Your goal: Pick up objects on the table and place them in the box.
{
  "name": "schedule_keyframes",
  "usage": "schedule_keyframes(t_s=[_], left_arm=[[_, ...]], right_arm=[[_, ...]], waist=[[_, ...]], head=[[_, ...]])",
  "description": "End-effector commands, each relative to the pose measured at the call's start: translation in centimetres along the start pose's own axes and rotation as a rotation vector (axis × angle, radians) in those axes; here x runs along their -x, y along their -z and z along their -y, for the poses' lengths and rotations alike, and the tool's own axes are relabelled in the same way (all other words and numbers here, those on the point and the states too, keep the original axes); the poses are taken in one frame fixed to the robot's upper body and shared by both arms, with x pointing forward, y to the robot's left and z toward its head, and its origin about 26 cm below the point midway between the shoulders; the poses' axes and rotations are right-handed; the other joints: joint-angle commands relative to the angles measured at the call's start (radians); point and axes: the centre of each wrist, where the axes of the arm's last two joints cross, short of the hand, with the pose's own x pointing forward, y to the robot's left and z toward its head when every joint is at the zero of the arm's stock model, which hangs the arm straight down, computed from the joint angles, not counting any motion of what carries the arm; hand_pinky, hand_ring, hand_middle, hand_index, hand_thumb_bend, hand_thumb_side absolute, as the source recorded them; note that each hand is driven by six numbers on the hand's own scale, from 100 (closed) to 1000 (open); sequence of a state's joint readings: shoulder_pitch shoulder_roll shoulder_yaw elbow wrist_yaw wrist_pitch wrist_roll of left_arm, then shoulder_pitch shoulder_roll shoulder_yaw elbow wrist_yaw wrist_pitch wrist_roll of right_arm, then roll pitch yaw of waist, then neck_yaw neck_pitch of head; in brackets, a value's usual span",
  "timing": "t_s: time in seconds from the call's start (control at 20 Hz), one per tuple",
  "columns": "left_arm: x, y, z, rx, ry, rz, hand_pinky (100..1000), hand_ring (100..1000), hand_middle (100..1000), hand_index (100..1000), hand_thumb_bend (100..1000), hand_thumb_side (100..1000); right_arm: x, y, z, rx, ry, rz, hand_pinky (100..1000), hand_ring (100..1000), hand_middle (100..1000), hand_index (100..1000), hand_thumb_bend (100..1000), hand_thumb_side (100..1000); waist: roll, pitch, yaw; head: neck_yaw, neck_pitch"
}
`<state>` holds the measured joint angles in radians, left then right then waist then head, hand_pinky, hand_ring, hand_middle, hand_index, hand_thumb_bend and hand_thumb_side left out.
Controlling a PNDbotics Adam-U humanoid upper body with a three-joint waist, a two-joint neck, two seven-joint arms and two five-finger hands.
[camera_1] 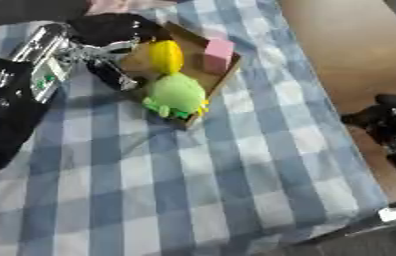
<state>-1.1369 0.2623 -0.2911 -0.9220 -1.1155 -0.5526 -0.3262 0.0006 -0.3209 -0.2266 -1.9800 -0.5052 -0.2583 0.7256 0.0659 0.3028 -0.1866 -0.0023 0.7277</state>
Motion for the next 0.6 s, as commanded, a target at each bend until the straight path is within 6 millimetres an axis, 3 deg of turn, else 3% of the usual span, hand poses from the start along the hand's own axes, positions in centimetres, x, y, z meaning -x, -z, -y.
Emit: schedule_keyframes(t_s=[0.05,0.3,0.35,0.6], left_arm=[[0.6,-0.5,-1.8,-0.022,0.028,-0.022,990,985,922,1000,367,189],[0.6,-1.0,-2.8,-0.064,0.017,-0.040,985,980,914,1000,351,163],[0.8,-1.3,-3.1,-0.076,0.017,-0.051,971,966,888,982,308,158],[1.7,-3.4,-4.8,-0.141,0.005,-0.135,958,949,865,965,291,144]], right_arm=[[-0.6,0.3,0.1,-0.016,-0.017,0.005,912,803,726,898,100,526],[-0.6,0.2,0.1,-0.015,-0.014,0.000,912,803,726,898,100,526],[-0.6,0.1,0.1,-0.015,-0.013,-0.003,912,803,726,898,100,528],[-0.6,-0.3,0.0,-0.009,-0.008,-0.012,912,803,727,898,100,529]], waist=[[-0.006,-0.021,0.002],[-0.007,-0.027,0.006],[-0.008,-0.031,0.010],[-0.015,-0.047,0.030]], head=[[-0.003,-0.008],[-0.005,-0.005],[-0.007,-0.001],[-0.017,0.012]])
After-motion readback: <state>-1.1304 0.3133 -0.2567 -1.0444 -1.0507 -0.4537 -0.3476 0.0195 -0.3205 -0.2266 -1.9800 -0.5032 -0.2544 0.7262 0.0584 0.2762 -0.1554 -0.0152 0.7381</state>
